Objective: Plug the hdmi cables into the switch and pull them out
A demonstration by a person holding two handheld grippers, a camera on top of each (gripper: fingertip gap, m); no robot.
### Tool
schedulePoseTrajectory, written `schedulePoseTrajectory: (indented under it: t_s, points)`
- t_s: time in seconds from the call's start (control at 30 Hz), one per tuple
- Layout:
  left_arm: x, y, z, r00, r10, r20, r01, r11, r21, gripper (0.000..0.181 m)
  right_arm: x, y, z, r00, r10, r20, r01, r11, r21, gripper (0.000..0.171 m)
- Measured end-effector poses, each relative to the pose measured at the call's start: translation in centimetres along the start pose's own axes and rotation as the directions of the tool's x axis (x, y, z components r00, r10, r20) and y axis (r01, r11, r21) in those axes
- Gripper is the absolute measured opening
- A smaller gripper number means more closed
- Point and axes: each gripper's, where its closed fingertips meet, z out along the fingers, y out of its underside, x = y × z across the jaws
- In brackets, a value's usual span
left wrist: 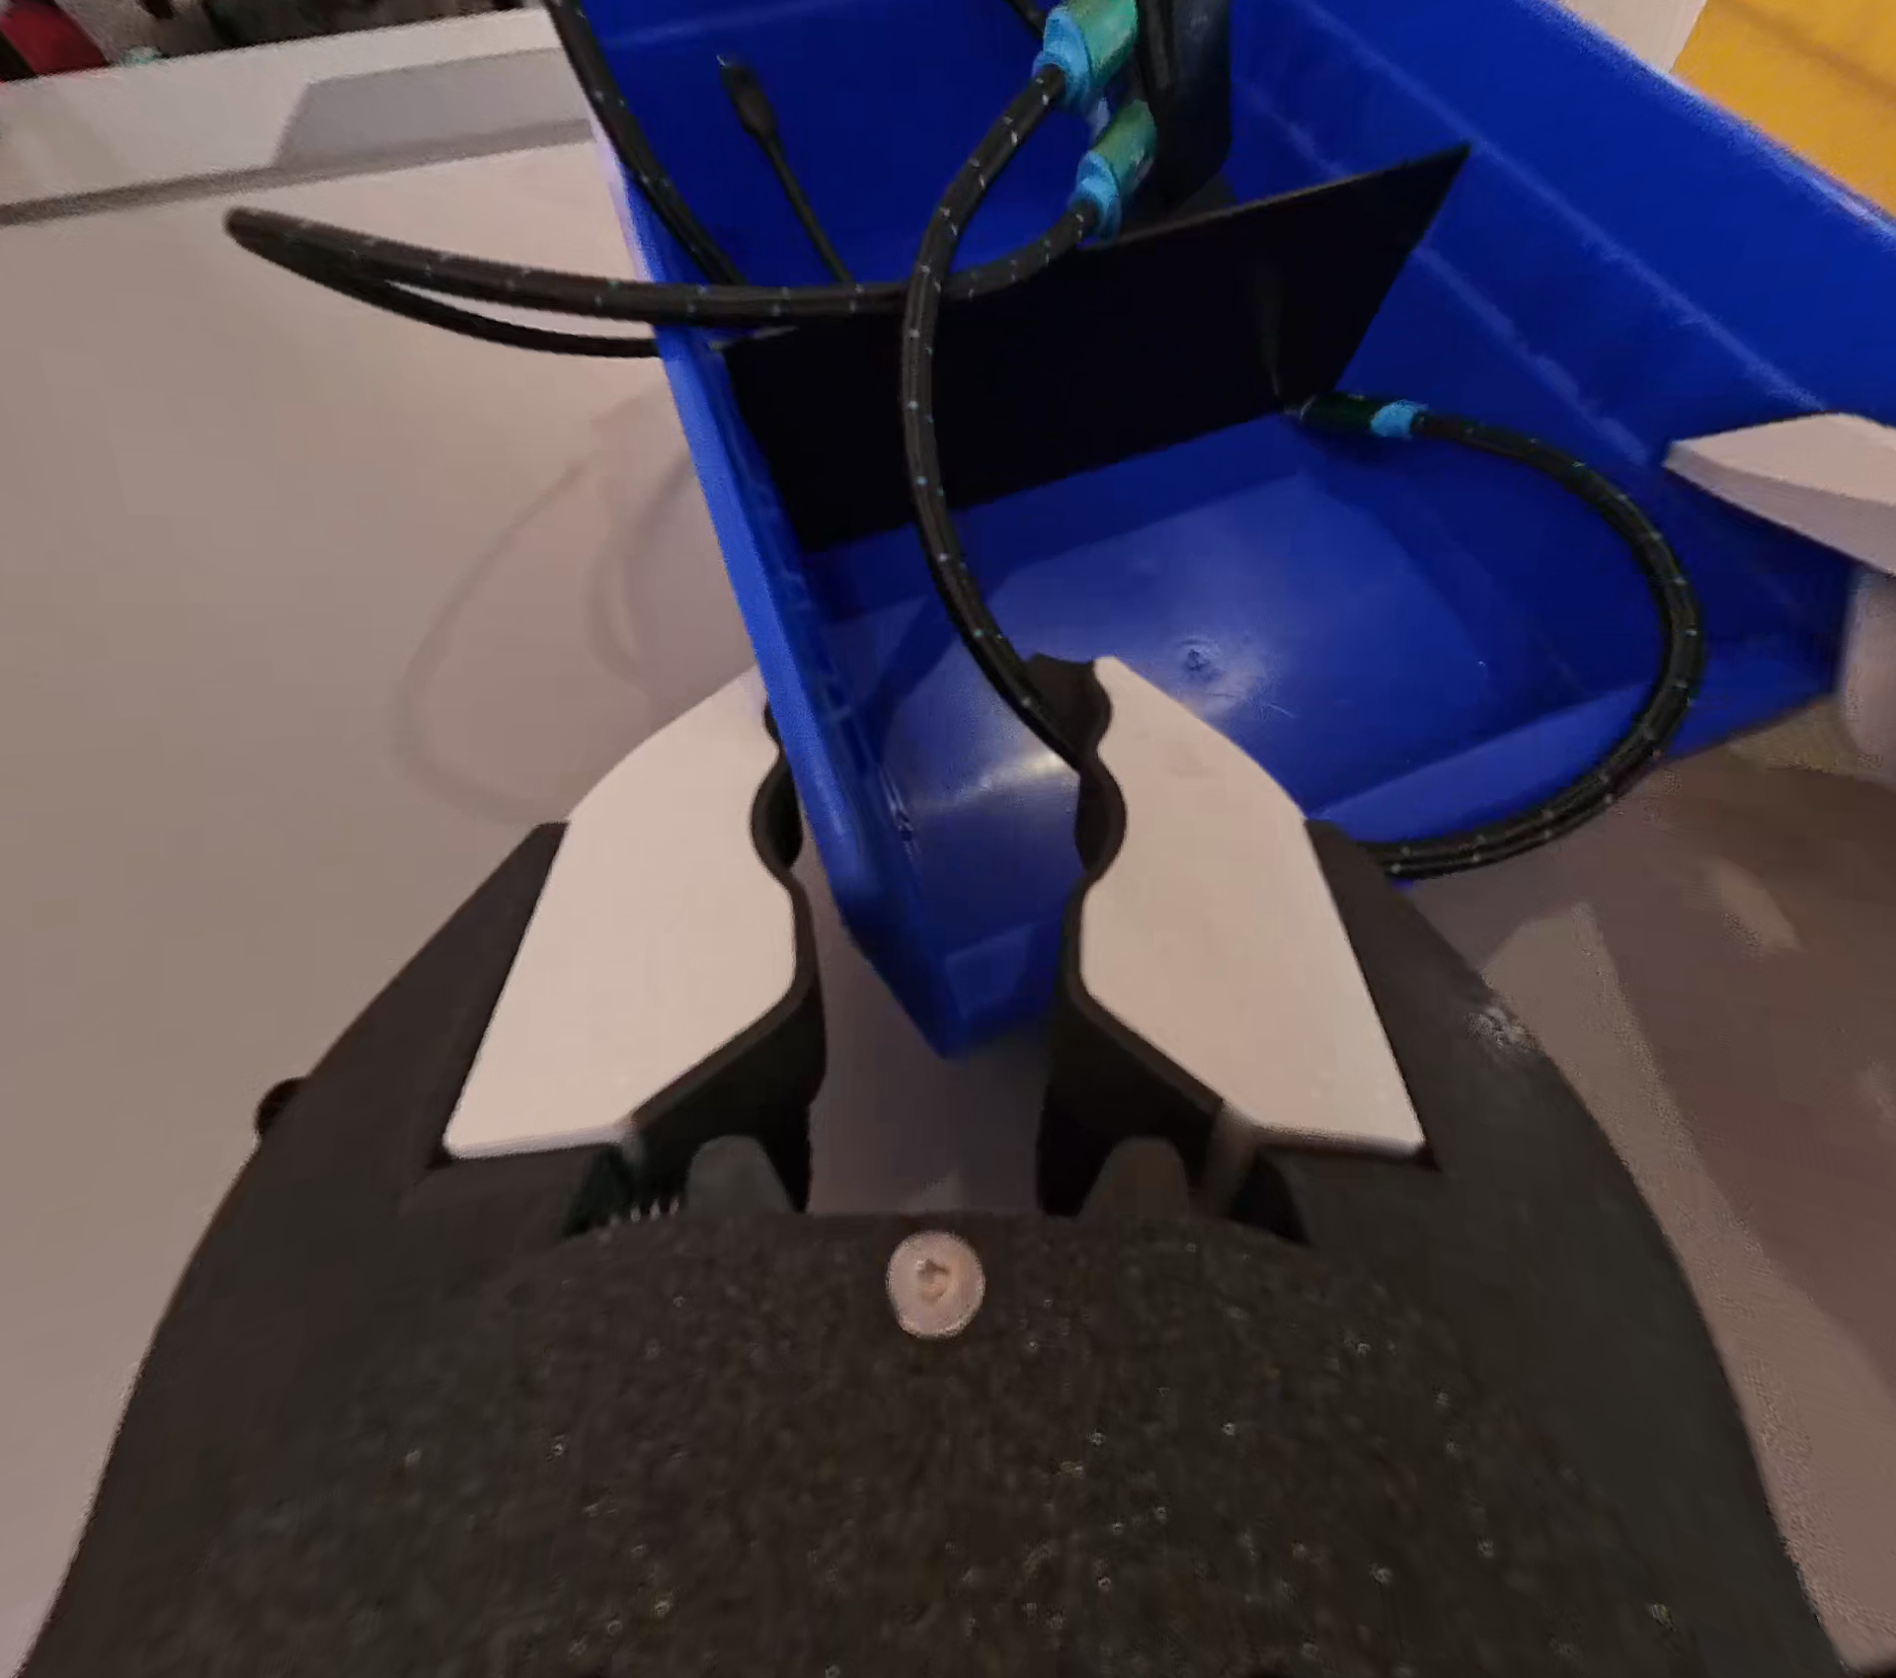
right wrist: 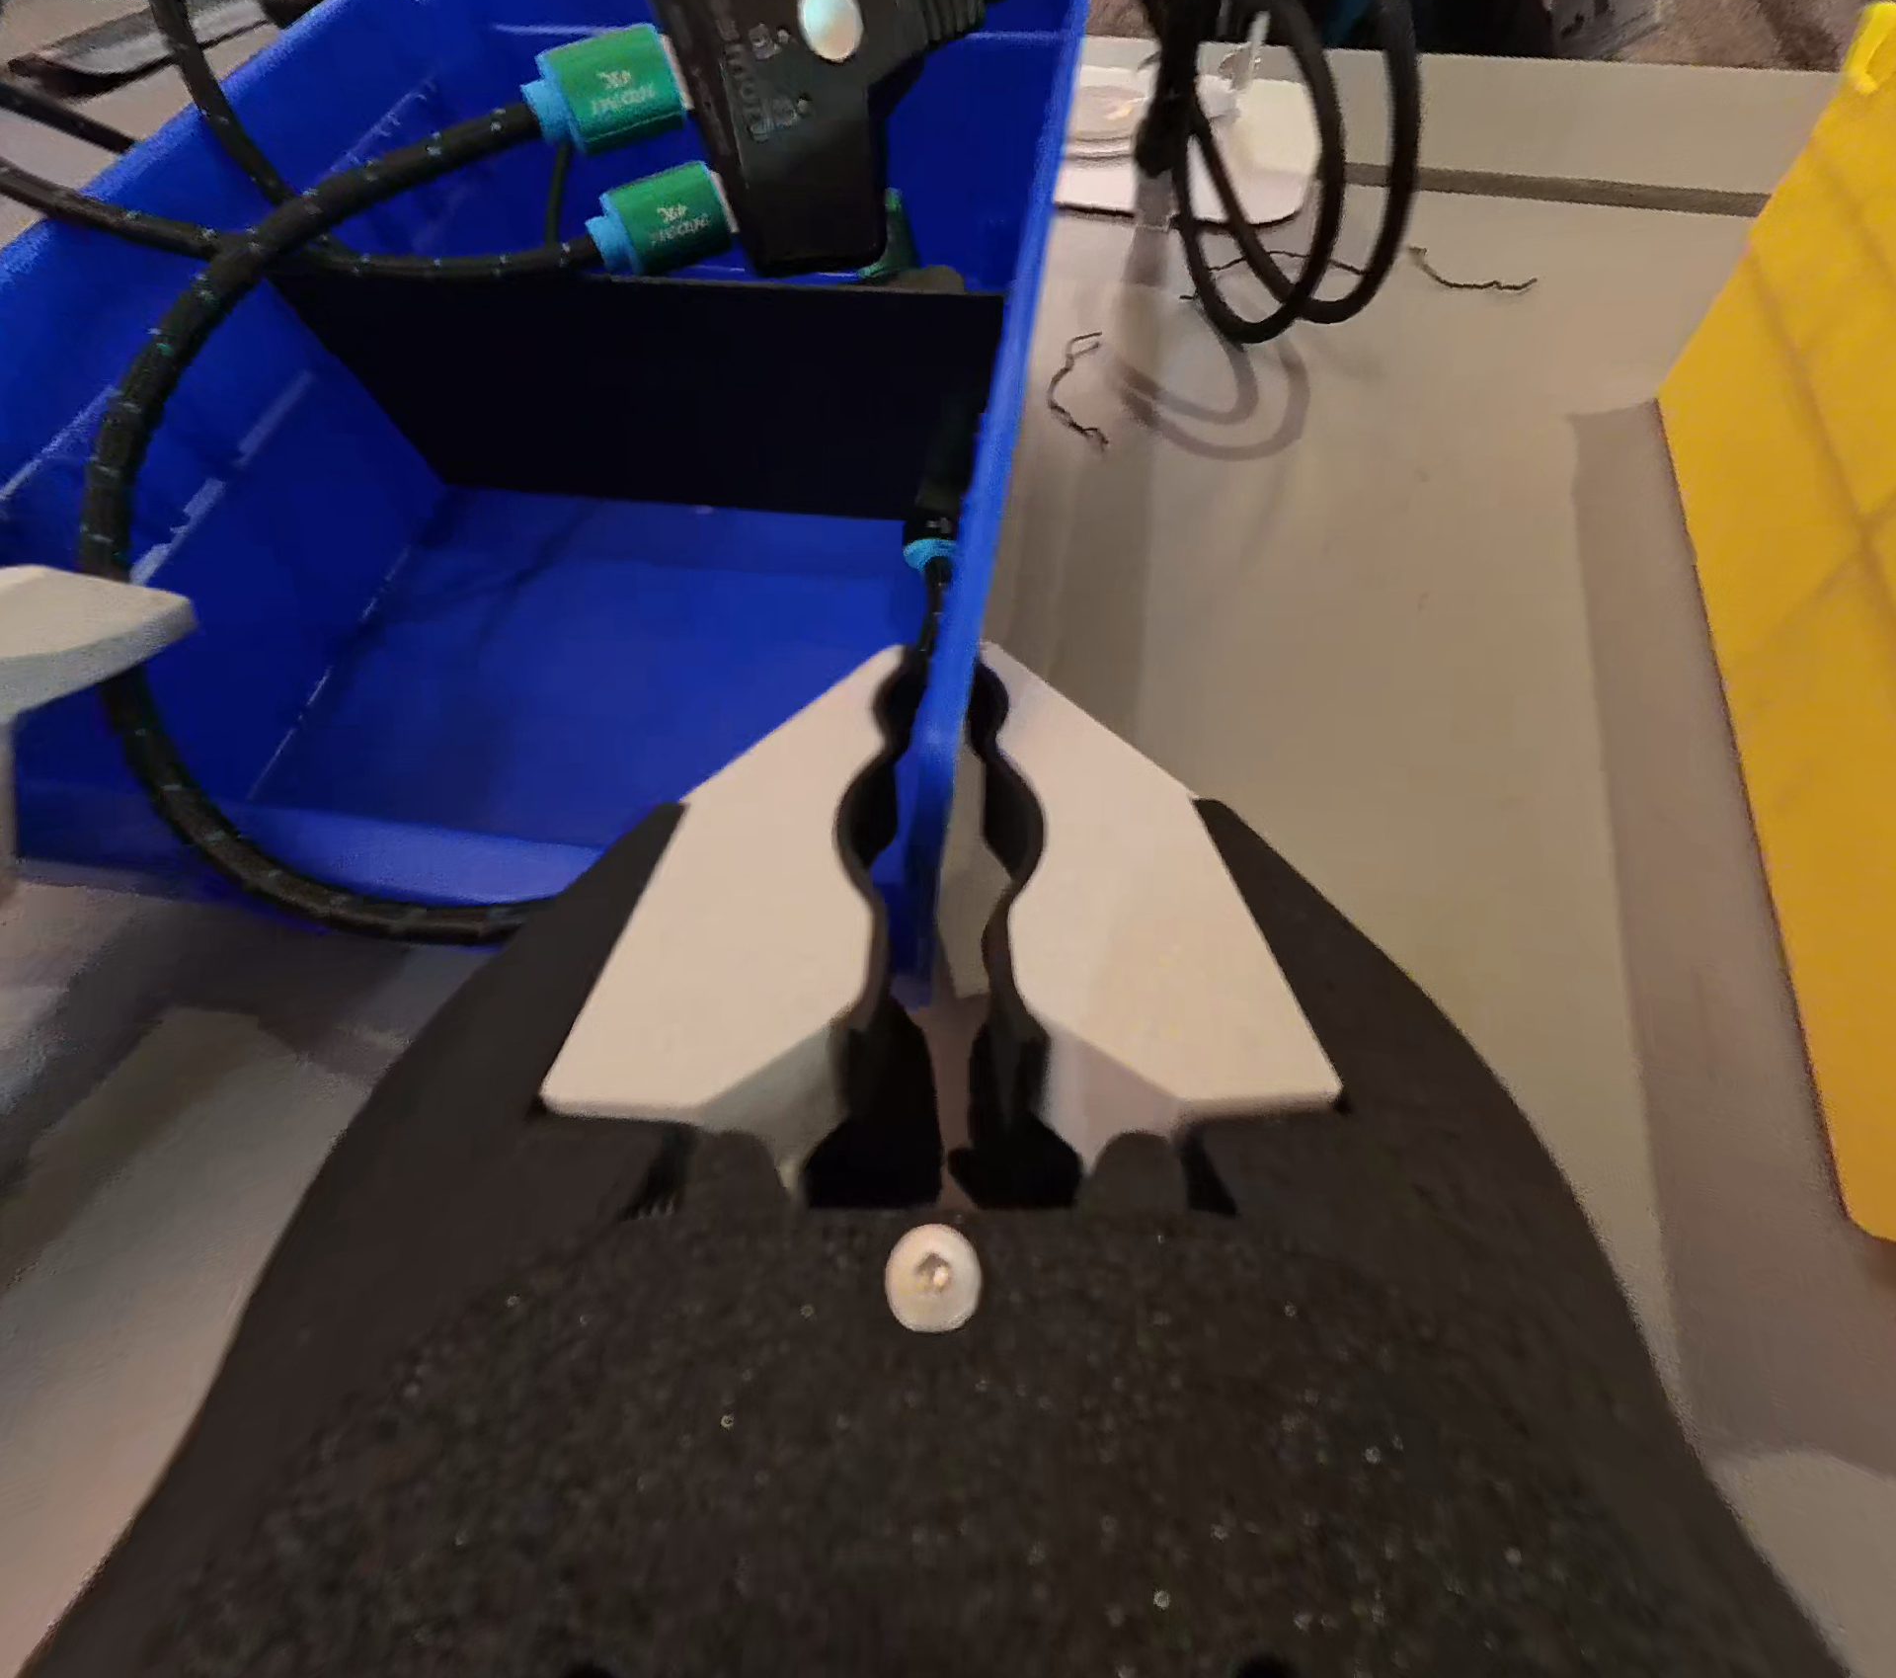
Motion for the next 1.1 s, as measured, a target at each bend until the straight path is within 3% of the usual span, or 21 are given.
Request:
schedulePoseTrajectory:
  t_s: [0.13, 0.4, 0.57, 0.83, 0.97, 1.1]
  points:
    - [-1.3, -0.3, 0.3, 1.000, -0.020, 0.017, 0.020, 1.000, 0.021, 0.012, 0.6, 0.2, -0.6, 0.997, -0.044, -0.056, 0.044, 0.999, 0.002, 0.004]
    - [-0.9, -1.4, -2.4, 0.999, 0.015, -0.050, -0.009, 0.993, 0.119, 0.009, -0.4, 0.4, -4.3, 0.989, -0.004, -0.150, 0.010, 0.999, 0.036, 0.002]
    - [-2.3, -4.8, -6.0, 0.996, 0.061, -0.060, -0.042, 0.960, 0.277, 0.008, -2.3, -3.0, -7.7, 0.979, -0.004, -0.205, 0.040, 0.984, 0.171, 0.003]
    - [-13.6, -10.6, -12.7, 0.998, 0.003, 0.068, -0.032, 0.902, 0.431, 0.008, -12.7, -12.6, -8.0, 0.985, -0.082, -0.155, 0.135, 0.919, 0.371, 0.003]
    - [-20.6, -11.4, -15.1, 0.986, 0.003, 0.166, -0.066, 0.926, 0.372, 0.008, -19.4, -15.9, -5.0, 0.995, -0.099, -0.034, 0.104, 0.921, 0.375, 0.003]
    - [-26.6, -10.5, -14.3, 0.972, 0.021, 0.234, -0.087, 0.957, 0.276, 0.008, -24.6, -16.3, -0.5, 0.995, -0.090, 0.053, 0.069, 0.946, 0.316, 0.003]
